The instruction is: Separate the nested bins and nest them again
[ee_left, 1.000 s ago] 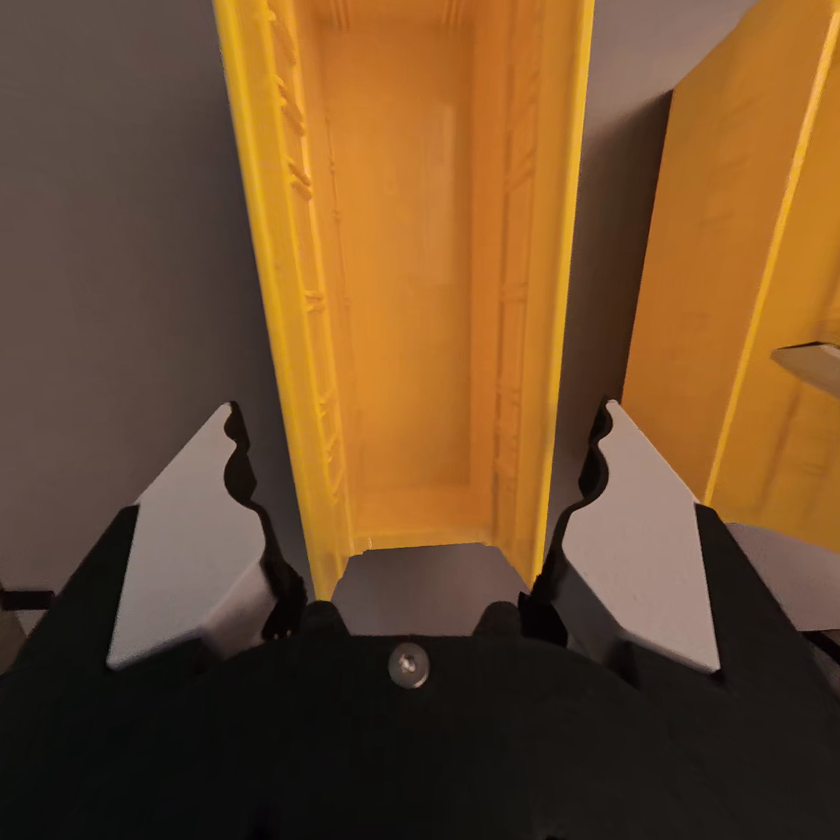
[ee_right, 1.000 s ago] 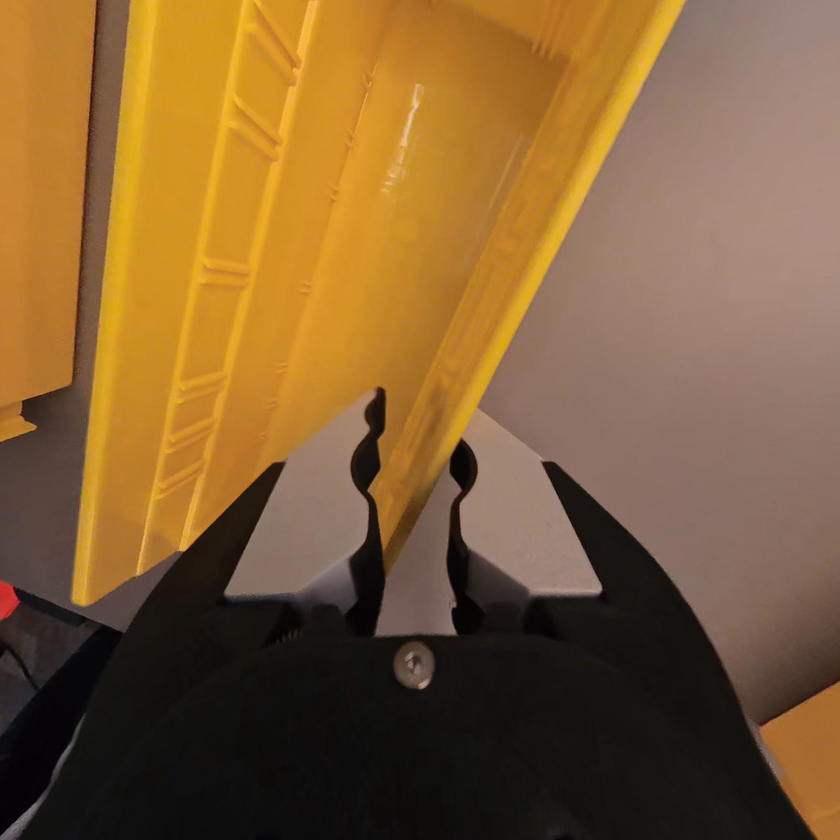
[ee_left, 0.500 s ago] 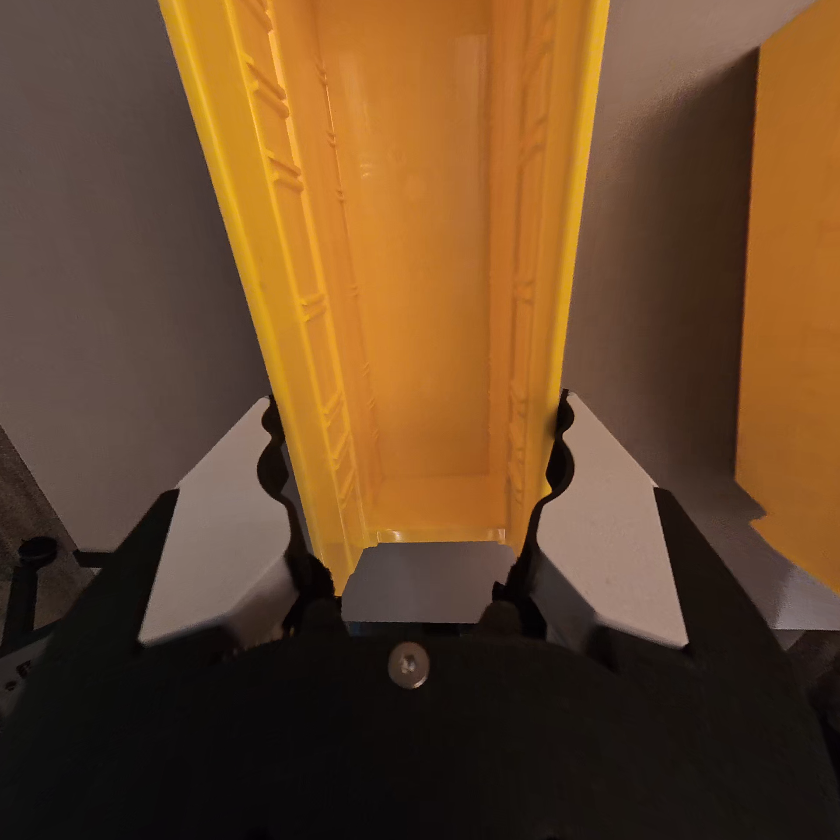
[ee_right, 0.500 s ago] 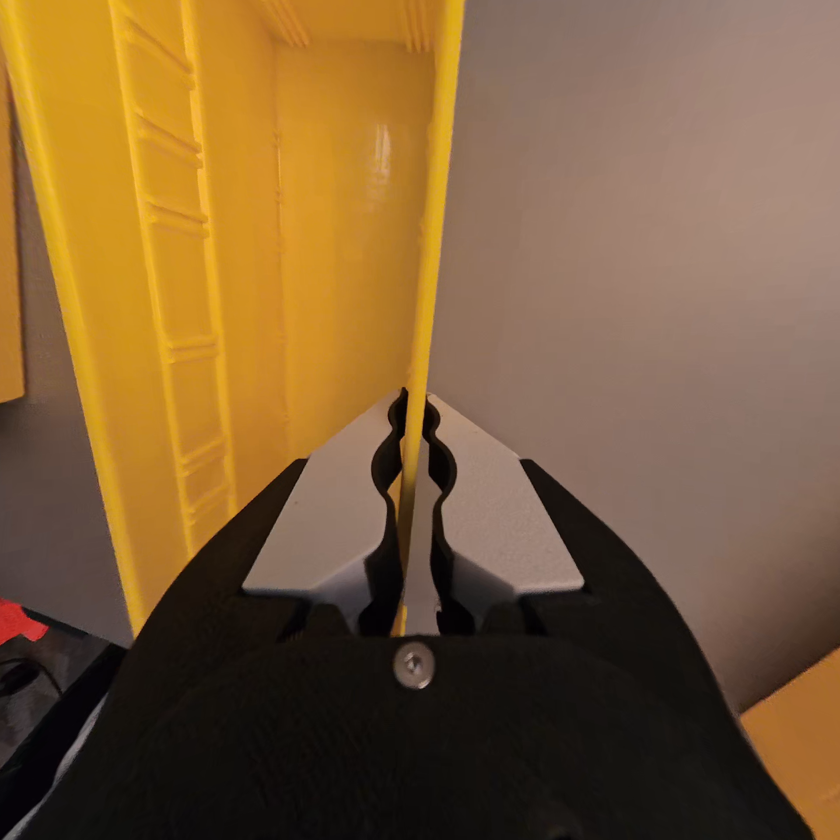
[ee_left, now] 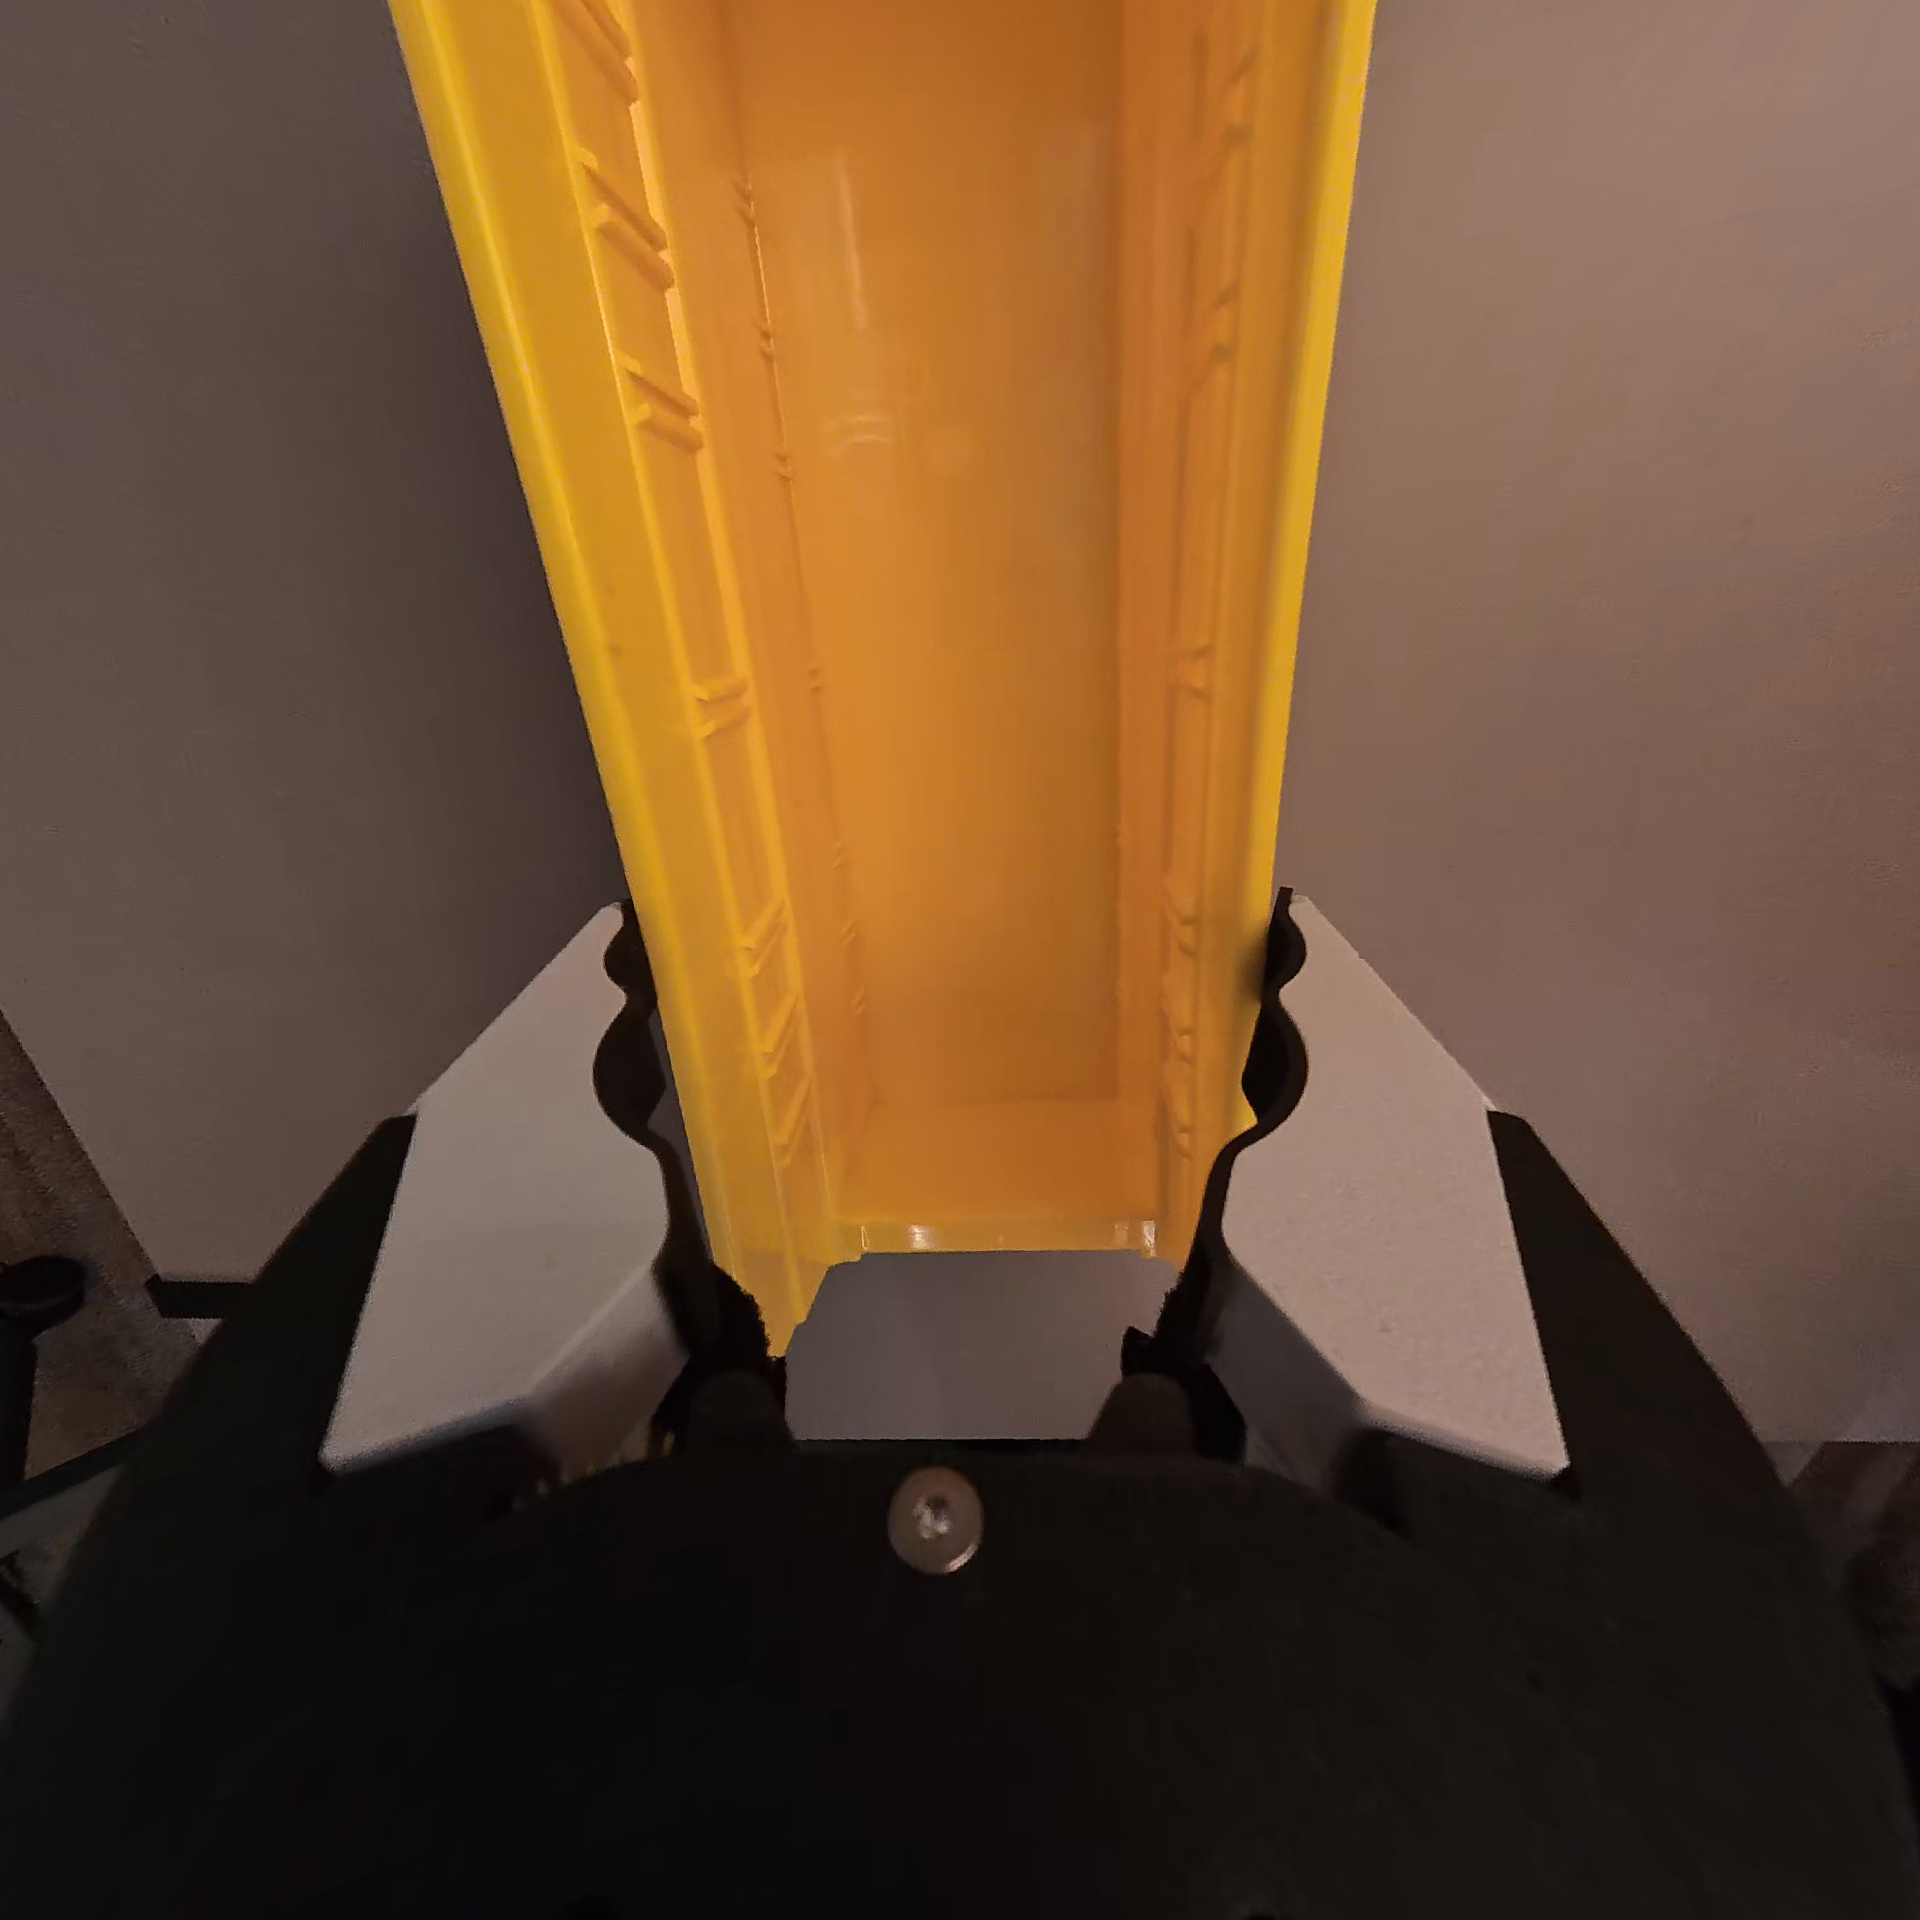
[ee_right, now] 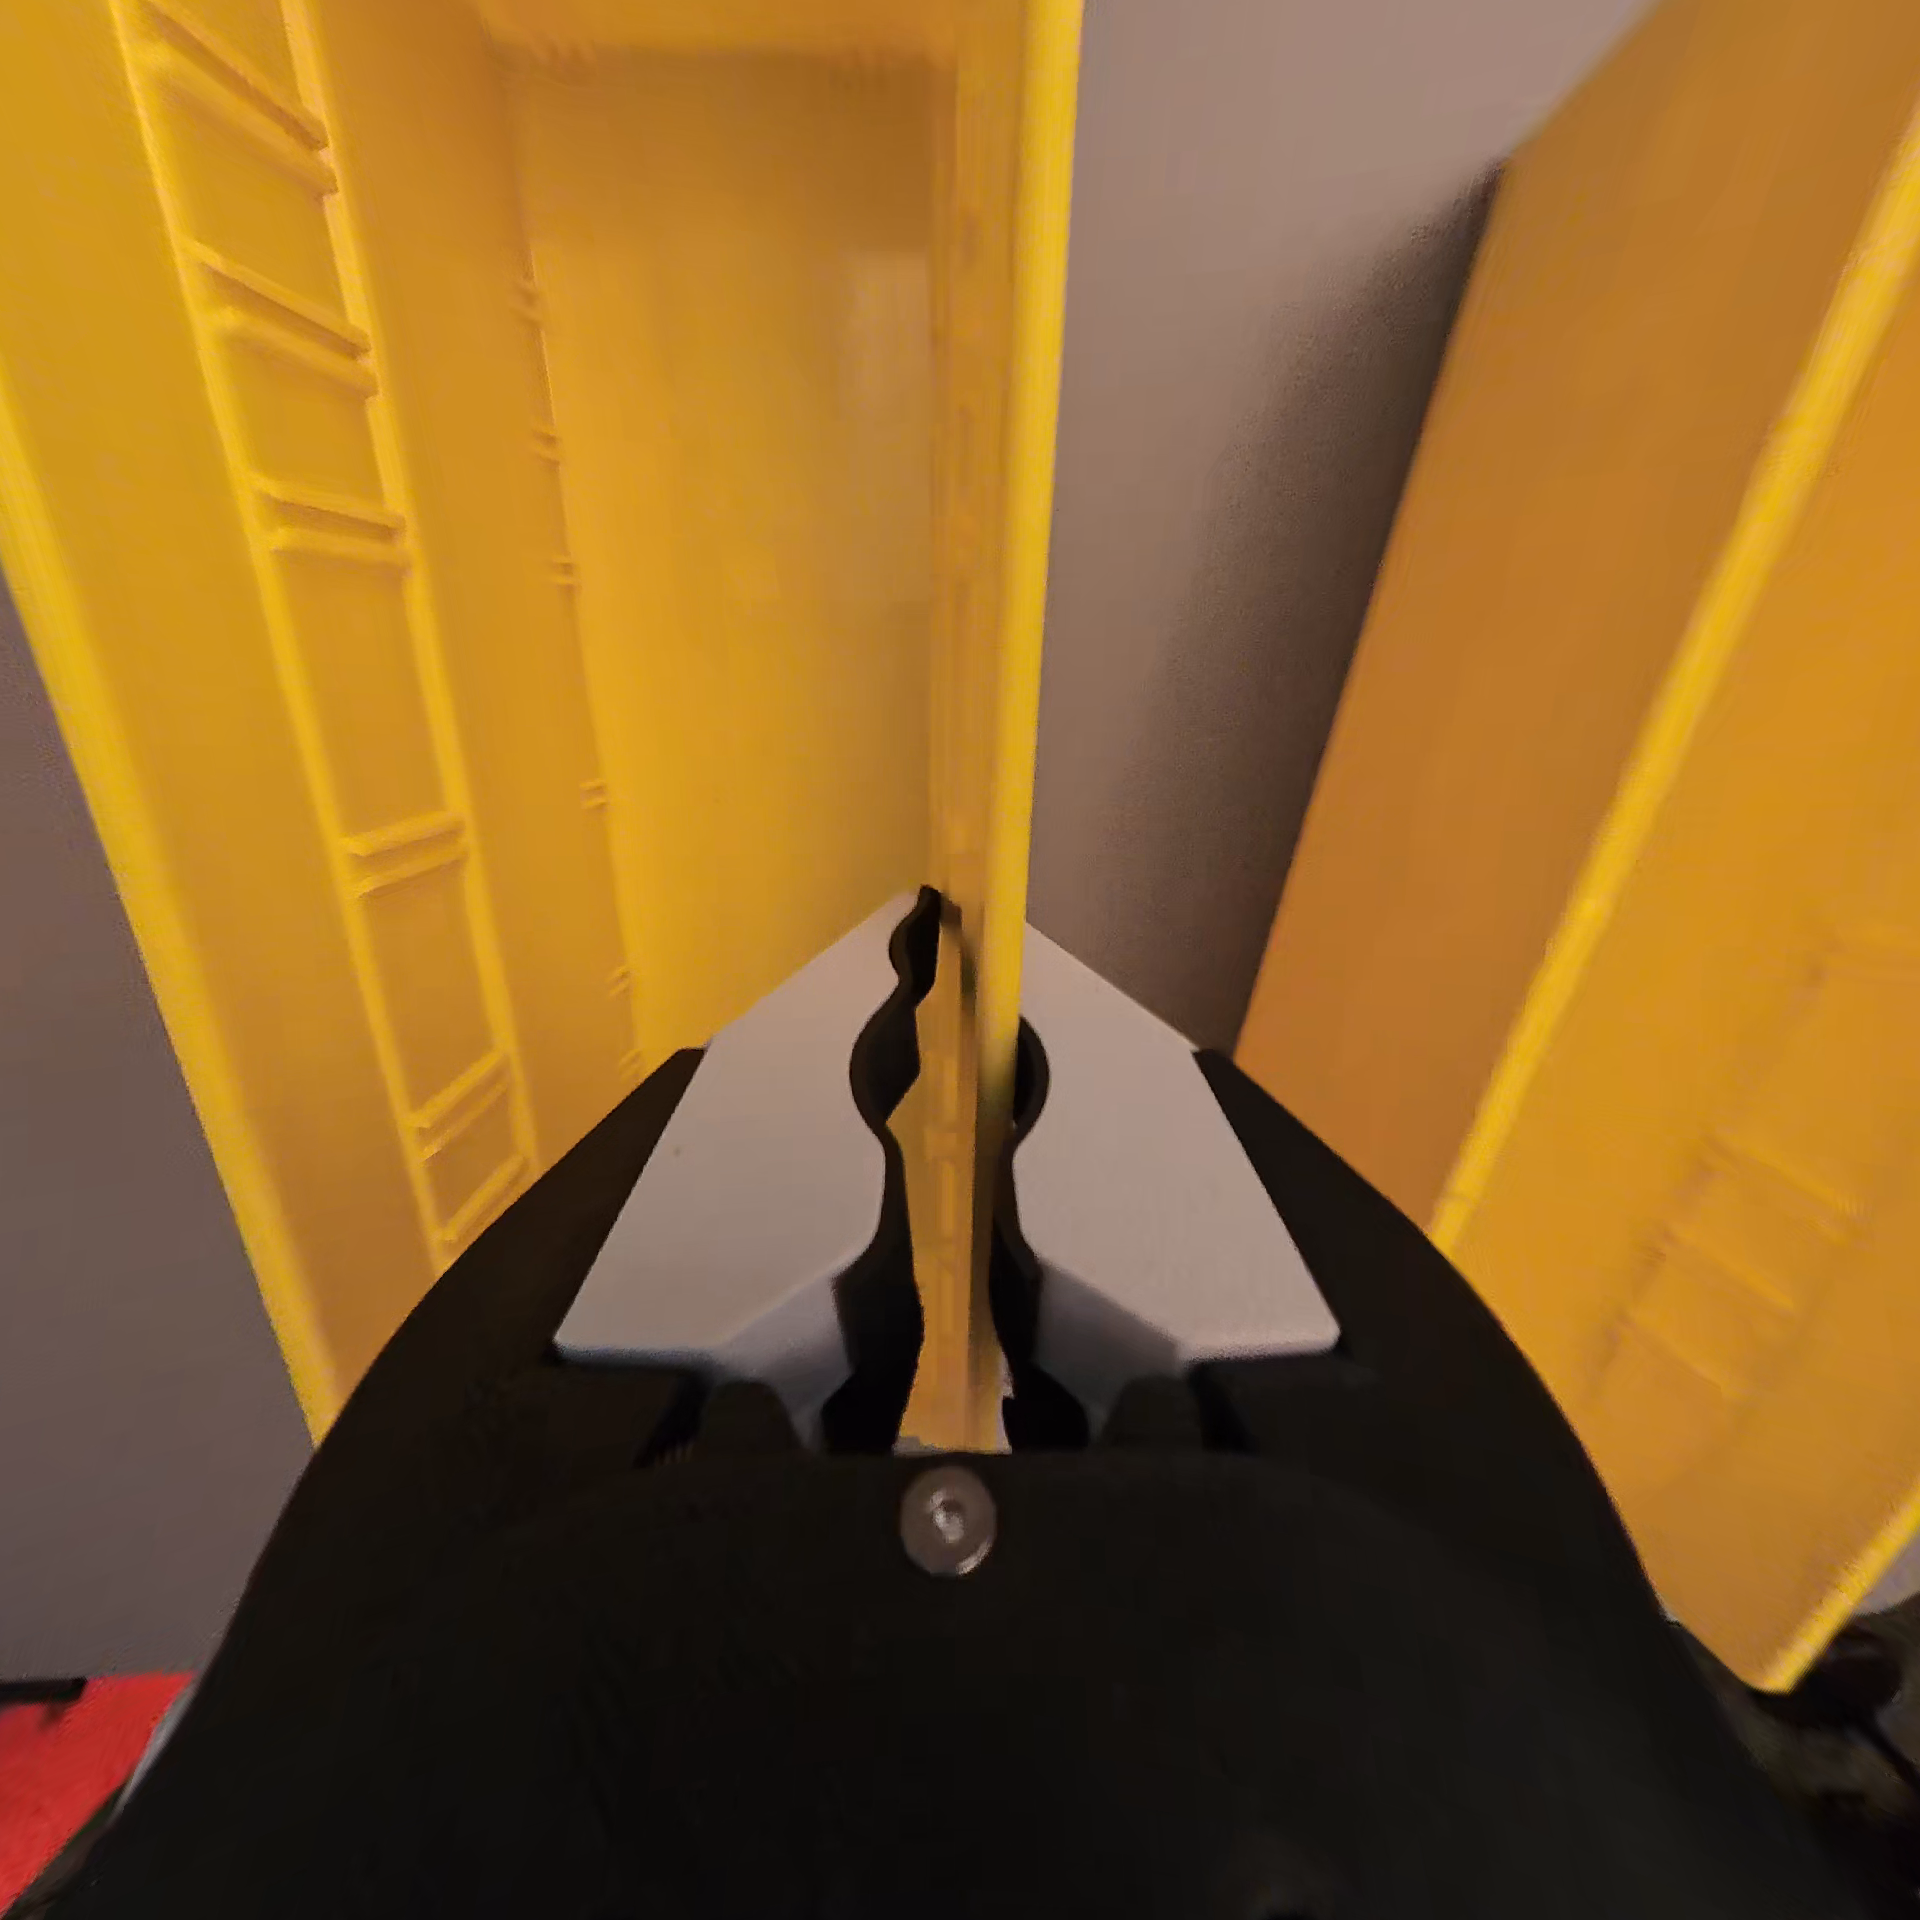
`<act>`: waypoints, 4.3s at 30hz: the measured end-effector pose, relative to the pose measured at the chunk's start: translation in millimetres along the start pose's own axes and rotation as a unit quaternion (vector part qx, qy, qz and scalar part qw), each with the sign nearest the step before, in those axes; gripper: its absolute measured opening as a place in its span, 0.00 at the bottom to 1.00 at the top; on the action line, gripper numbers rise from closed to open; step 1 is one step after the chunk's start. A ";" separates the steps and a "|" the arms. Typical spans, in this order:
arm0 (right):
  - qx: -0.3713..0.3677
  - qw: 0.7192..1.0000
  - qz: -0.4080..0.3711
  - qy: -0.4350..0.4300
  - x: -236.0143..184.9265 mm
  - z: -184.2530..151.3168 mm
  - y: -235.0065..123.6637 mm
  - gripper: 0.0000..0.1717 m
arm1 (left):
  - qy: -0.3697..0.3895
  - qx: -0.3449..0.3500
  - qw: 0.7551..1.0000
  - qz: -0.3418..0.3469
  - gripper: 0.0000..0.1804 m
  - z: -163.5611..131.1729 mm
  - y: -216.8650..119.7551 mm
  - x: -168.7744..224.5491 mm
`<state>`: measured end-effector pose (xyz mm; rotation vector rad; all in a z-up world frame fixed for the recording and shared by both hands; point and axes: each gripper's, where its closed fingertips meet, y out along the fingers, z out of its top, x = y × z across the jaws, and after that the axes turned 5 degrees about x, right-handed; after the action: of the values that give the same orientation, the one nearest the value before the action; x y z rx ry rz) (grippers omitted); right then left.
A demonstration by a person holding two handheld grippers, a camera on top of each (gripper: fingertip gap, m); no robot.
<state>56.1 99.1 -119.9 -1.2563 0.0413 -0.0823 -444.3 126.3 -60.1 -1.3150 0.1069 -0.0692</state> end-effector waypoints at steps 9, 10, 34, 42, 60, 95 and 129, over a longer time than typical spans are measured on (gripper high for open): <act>0.054 0.992 -0.088 -0.075 35.9 10.5 -22.5 0.19 | 0.004 -0.005 1.000 0.007 0.65 -0.5 0.8 1.3; 0.073 0.989 -0.089 -0.090 35.3 14.3 -29.7 0.18 | 0.003 -0.004 1.000 0.007 0.65 -0.4 0.8 1.2; 0.147 0.978 -0.061 -0.138 30.3 23.3 -50.5 0.13 | 0.000 0.001 1.000 0.008 0.62 3.6 -6.1 -1.2; 0.151 0.978 -0.053 -0.136 29.1 22.2 -51.0 0.15 | 0.001 -0.009 1.000 0.014 0.62 3.4 -12.4 -4.8; 0.152 0.977 -0.052 -0.138 24.0 20.5 -52.2 0.17 | 0.005 -0.056 0.998 0.016 0.64 -12.4 -10.1 -7.1; 0.171 0.974 -0.025 -0.145 13.1 17.5 -53.6 0.19 | 0.025 -0.057 0.997 0.043 0.59 15.6 -1.9 -9.1; 0.169 0.974 -0.024 -0.146 13.3 17.4 -53.0 0.19 | 0.025 -0.046 0.998 0.047 0.55 20.4 -23.0 -16.1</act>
<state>68.6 98.2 -64.0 -0.9181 -0.2495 0.0527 -457.7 142.0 -32.2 -1.3983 0.2167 -0.0175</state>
